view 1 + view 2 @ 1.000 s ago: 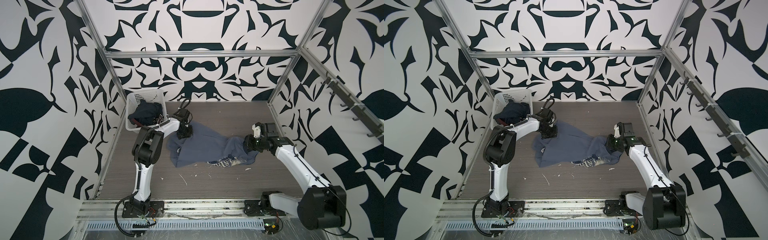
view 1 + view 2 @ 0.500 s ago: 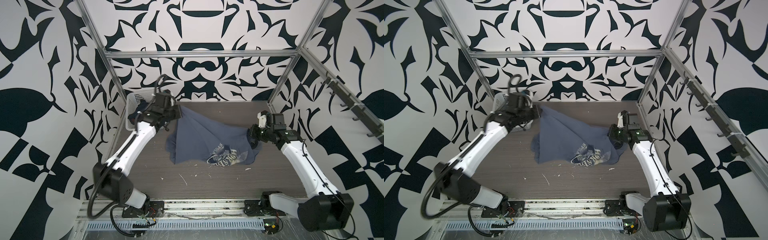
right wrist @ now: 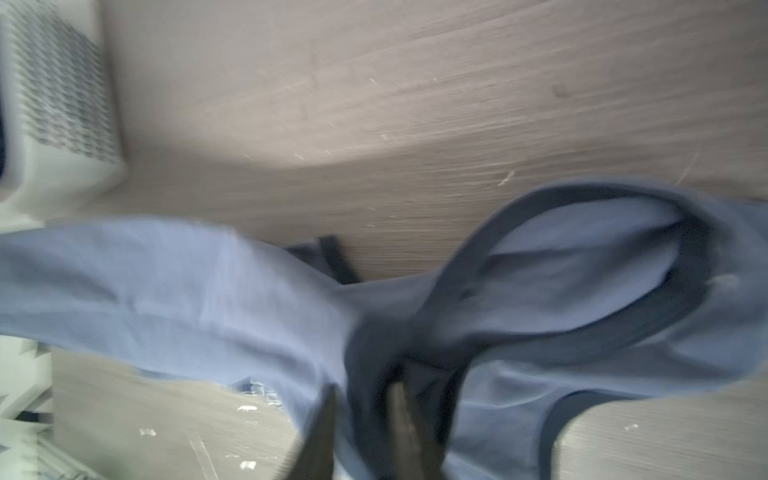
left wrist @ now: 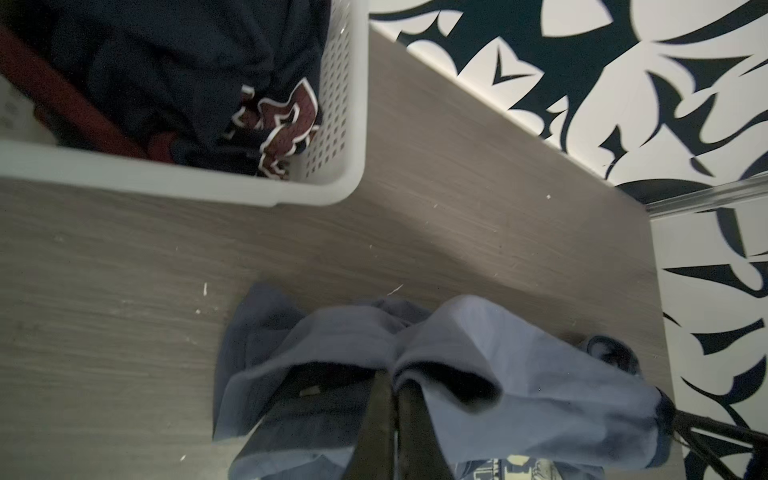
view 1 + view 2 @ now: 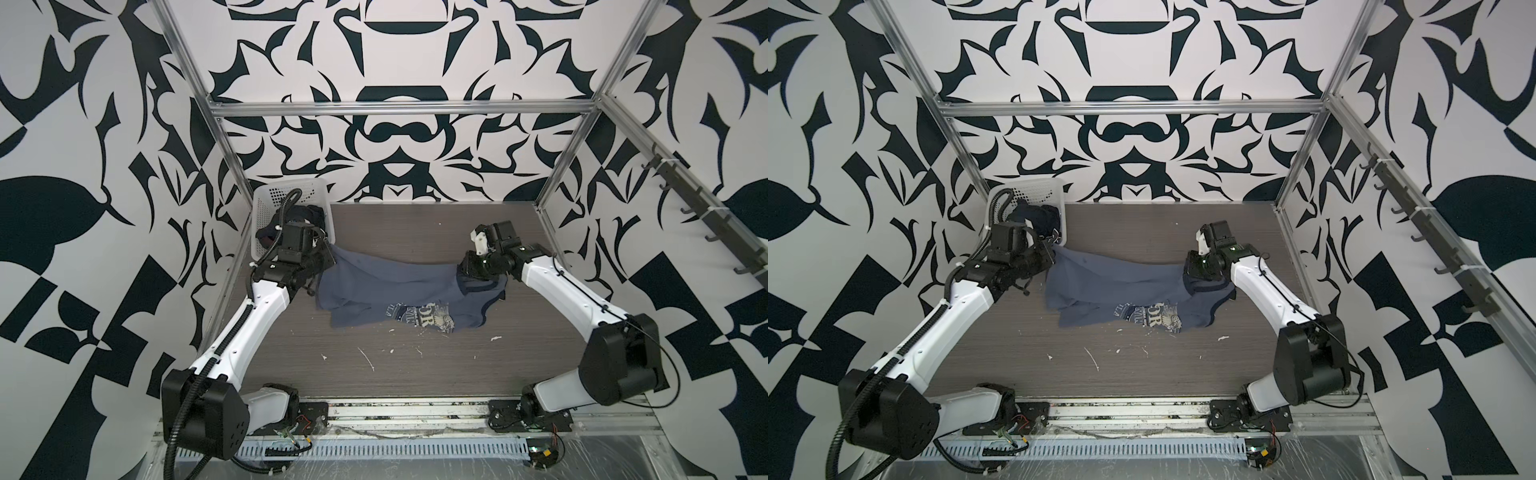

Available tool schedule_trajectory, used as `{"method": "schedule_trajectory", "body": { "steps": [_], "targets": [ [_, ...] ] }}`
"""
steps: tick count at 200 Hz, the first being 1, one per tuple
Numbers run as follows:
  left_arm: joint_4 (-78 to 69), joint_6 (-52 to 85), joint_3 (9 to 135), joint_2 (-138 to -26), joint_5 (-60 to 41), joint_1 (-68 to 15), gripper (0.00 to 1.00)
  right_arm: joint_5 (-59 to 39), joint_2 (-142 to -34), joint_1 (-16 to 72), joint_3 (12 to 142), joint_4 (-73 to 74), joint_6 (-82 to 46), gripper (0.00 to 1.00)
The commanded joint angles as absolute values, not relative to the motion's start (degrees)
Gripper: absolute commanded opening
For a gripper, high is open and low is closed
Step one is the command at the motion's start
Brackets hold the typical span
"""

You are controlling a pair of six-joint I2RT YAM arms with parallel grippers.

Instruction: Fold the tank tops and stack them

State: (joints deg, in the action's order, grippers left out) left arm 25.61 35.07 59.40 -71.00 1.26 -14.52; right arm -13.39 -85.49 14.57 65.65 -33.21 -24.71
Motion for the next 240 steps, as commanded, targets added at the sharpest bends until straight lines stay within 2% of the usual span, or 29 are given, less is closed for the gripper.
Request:
{"method": "schedule_trajectory", "body": {
  "steps": [1,18,39,68,156,216,240],
  "targets": [
    [24.76,36.01,59.60,-69.39,0.46,-14.08,0.00,-6.31,-84.22,13.07,69.52,-36.17,-21.70,0.43],
    [24.52,35.95,59.09,-69.50,0.46,-13.94,0.00,-3.87,-83.01,9.76,68.15,-36.19,-21.62,0.47],
    [23.70,36.03,58.55,-70.04,0.06,-13.84,0.00,-1.24,-83.58,7.25,66.52,-35.26,-21.98,0.46],
    [22.70,36.47,58.21,-70.92,-0.75,-13.80,0.00,-0.70,-89.70,7.21,67.42,-34.97,-21.52,0.40],
    [21.81,36.56,56.71,-71.82,-1.86,-13.71,0.00,9.97,-105.61,5.54,76.33,-37.63,-19.97,0.39],
    [20.90,36.56,56.60,-74.86,-2.91,-13.62,0.00,15.82,-107.51,5.33,78.48,-39.23,-19.09,0.39],
    [20.71,36.56,56.69,-75.30,-3.01,-13.62,0.00,16.07,-107.91,5.24,77.83,-39.04,-19.30,0.43]
  ]
}}
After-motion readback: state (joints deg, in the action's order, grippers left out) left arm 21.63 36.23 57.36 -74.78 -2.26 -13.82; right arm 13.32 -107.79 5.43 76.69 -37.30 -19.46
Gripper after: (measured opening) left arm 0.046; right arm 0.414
